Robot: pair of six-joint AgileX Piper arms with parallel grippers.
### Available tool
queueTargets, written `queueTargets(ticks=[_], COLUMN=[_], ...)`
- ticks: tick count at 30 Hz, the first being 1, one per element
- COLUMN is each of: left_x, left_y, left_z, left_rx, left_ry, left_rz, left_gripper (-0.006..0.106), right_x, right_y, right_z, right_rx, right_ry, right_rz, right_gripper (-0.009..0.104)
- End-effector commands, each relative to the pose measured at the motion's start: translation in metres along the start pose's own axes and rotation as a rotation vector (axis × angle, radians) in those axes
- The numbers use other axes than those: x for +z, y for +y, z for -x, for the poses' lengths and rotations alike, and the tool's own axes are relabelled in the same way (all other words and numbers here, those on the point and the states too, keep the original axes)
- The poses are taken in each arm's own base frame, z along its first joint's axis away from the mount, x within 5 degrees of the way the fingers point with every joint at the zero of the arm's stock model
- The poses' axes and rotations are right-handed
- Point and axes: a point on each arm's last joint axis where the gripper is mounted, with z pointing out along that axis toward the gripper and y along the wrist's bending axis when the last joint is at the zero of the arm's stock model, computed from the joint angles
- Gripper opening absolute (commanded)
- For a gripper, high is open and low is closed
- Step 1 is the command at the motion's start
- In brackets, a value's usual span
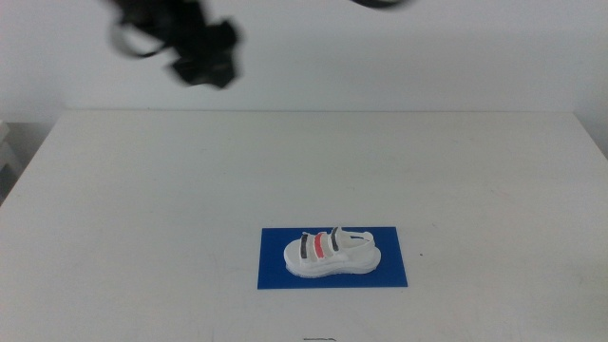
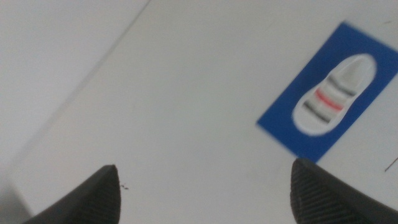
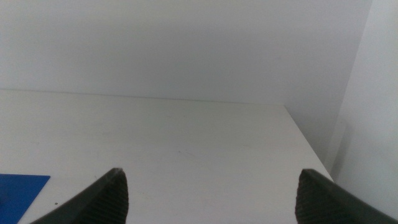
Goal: Use one arm to grab the shoe from the table and place it on the mat.
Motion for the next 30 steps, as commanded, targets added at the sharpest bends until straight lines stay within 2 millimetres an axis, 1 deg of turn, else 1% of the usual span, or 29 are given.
queueTargets(ticks=[1, 3, 4, 5, 6, 7, 8, 11, 12, 14, 16, 19, 23, 26, 30], left_x=[-0.040, -0.053, -0.064, -0.070, -0.078, -0.081, -0.082, -0.076, -0.076, -0.071, -0.066, -0.058, -0.049, -0.039, -0.019], left_y=[0.008, 0.009, 0.007, 0.004, -0.002, -0.006, -0.010, -0.025, -0.032, -0.045, -0.059, -0.078, -0.096, -0.106, -0.112], left_z=[-0.027, -0.053, -0.065, -0.079, -0.103, -0.116, -0.129, -0.167, -0.177, -0.200, -0.218, -0.239, -0.257, -0.268, -0.281], left_rx=[-0.175, -0.244, -0.270, -0.302, -0.348, -0.364, -0.378, -0.445, -0.465, -0.509, -0.538, -0.575, -0.582, -0.608, -0.635], left_ry=[-0.091, -0.182, -0.237, -0.295, -0.394, -0.438, -0.472, -0.542, -0.566, -0.603, -0.639, -0.706, -0.798, -0.811, -0.775], left_rz=[0.108, 0.188, 0.226, 0.266, 0.338, 0.380, 0.419, 0.518, 0.545, 0.595, 0.629, 0.657, 0.679, 0.668, 0.643], left_gripper=[0.094, 0.094, 0.094, 0.094, 0.094, 0.094, 0.094, 0.094, 0.094, 0.094, 0.094, 0.094, 0.094, 0.094, 0.094], right_x=[-0.003, -0.003, -0.003, -0.003, -0.003, -0.003, -0.003, -0.003, -0.003, -0.003, -0.003, -0.003, -0.003, -0.003, -0.003], right_y=[-0.001, -0.001, -0.001, -0.001, -0.001, -0.001, -0.001, -0.001, -0.001, -0.001, -0.001, -0.001, -0.001, -0.001, -0.001], right_z=[0.014, 0.014, 0.014, 0.014, 0.014, 0.014, 0.014, 0.014, 0.014, 0.014, 0.014, 0.014, 0.014, 0.014, 0.014], right_rx=[-0.014, -0.014, -0.014, -0.014, -0.014, -0.014, -0.014, -0.014, -0.014, -0.014, -0.014, -0.014, -0.014, -0.014, -0.014], right_ry=[-0.113, -0.113, -0.113, -0.113, -0.113, -0.113, -0.113, -0.113, -0.113, -0.113, -0.113, -0.113, -0.113, -0.113, -0.113], right_rz=[-0.008, -0.008, -0.008, -0.008, -0.008, -0.008, -0.008, -0.008, -0.008, -0.008, -0.008, -0.008, -0.008, -0.008, -0.008], right_gripper=[0.094, 0.094, 0.094, 0.094, 0.094, 0.094, 0.094, 0.094, 0.094, 0.094, 0.094, 0.094, 0.094, 0.094, 0.094])
